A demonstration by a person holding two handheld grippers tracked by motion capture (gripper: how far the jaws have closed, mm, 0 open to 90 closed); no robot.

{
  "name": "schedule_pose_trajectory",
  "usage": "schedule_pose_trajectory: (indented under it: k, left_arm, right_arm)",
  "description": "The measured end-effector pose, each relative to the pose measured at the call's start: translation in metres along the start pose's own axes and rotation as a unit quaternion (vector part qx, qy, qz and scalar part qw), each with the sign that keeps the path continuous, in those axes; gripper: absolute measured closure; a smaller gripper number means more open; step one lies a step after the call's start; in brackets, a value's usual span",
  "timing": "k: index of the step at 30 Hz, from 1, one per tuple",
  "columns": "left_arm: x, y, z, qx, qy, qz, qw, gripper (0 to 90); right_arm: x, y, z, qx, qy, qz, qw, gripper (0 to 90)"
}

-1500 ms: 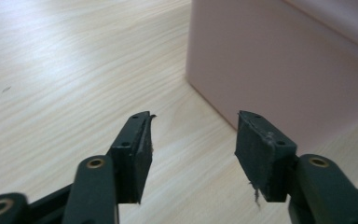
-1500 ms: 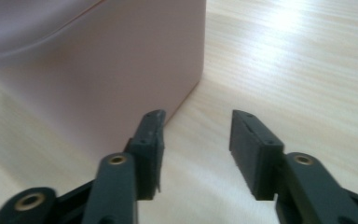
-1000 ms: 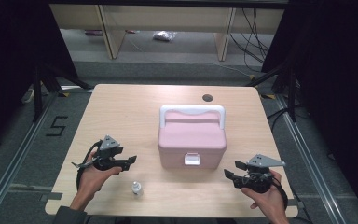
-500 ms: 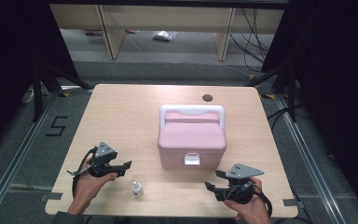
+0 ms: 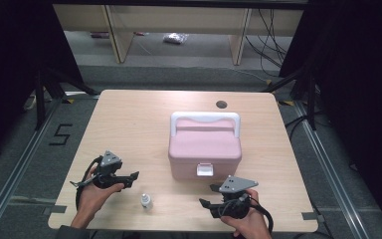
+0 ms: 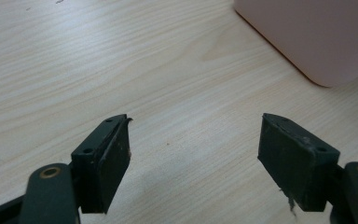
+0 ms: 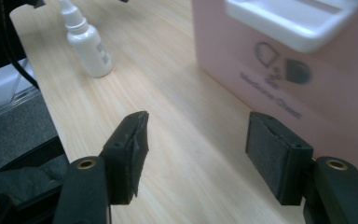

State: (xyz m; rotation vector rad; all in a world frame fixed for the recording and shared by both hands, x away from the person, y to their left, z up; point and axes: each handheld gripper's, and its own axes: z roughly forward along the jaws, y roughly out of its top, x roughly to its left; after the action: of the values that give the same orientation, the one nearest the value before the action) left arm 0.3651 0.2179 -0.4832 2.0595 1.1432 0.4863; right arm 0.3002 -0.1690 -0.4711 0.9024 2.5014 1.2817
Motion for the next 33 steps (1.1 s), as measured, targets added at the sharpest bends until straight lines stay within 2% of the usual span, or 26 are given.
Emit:
schedule_pose_trajectory:
  k: [2,5,8,11,12,13,15,16,17,20,23,24,25,26,28,30,32,33]
  left_arm:
    - [0.000,0.000,0.001,0.001,-0.003,-0.004,1.0000,23.4]
    - [0.000,0.000,0.002,-0.004,-0.004,-0.015,0.9999,23.3]
    - [0.002,0.000,0.000,0.003,0.002,-0.002,1.0000,23.3]
    - [0.001,-0.001,0.001,-0.003,0.000,-0.012,0.9999,23.3]
    - [0.002,0.000,0.001,0.006,-0.004,-0.006,1.0000,23.3]
    - [0.001,-0.001,0.002,-0.001,0.002,-0.009,1.0000,23.3]
    - [0.000,-0.001,0.002,0.003,-0.005,-0.008,0.9999,23.3]
    - [-0.001,-0.001,0.002,0.002,-0.003,-0.009,1.0000,23.3]
    - [-0.001,0.000,0.002,0.006,-0.004,-0.007,1.0000,23.3]
    - [0.000,-0.001,0.002,0.006,-0.005,-0.008,0.9999,23.2]
    - [0.002,-0.001,0.001,0.008,-0.006,-0.014,0.9998,23.2]
    - [0.003,-0.001,0.001,0.009,-0.001,-0.010,0.9999,23.2]
    - [0.004,-0.002,0.002,0.003,-0.002,-0.014,0.9999,23.2]
    - [0.005,-0.002,0.001,0.007,-0.001,-0.010,0.9999,23.2]
    - [0.007,-0.002,0.000,0.014,-0.003,-0.010,0.9999,23.2]
    - [0.006,-0.003,0.001,0.012,0.007,-0.014,0.9998,23.2]
    - [0.009,-0.003,0.000,0.020,-0.002,-0.007,0.9998,23.2]
    - [0.008,-0.003,0.000,0.016,-0.001,-0.009,0.9998,23.2]
  right_arm:
    - [0.003,0.002,0.005,-0.006,0.005,-0.008,0.9999,39.4]
    - [0.010,0.007,0.013,0.002,0.015,-0.018,0.9997,39.2]
    - [0.015,0.011,0.021,0.002,0.020,-0.027,0.9994,39.2]
    - [0.022,0.015,0.030,0.007,0.025,-0.030,0.9992,39.1]
    - [0.024,0.017,0.033,0.007,0.027,-0.032,0.9991,39.1]
    - [0.026,0.019,0.037,0.009,0.032,-0.035,0.9988,39.0]
    - [0.030,0.023,0.044,0.011,0.036,-0.048,0.9981,39.0]
    - [0.036,0.027,0.051,0.016,0.045,-0.050,0.9976,39.0]
    - [0.036,0.027,0.051,0.016,0.045,-0.050,0.9976,39.0]
    - [0.045,0.032,0.063,0.018,0.055,-0.068,0.9960,39.2]
    - [0.053,0.037,0.074,0.022,0.065,-0.073,0.9950,39.3]
    - [0.056,0.040,0.081,0.025,0.071,-0.074,0.9944,39.4]
    - [0.056,0.040,0.081,0.025,0.071,-0.074,0.9944,39.4]
    - [0.057,0.041,0.085,0.024,0.073,-0.084,0.9935,39.5]
    - [0.060,0.043,0.090,0.026,0.074,-0.086,0.9932,39.7]
    - [0.062,0.045,0.096,0.026,0.074,-0.091,0.9927,40.2]
    - [0.065,0.048,0.102,0.028,0.075,-0.097,0.9921,40.3]
    - [0.066,0.049,0.105,0.029,0.077,-0.095,0.9920,40.3]
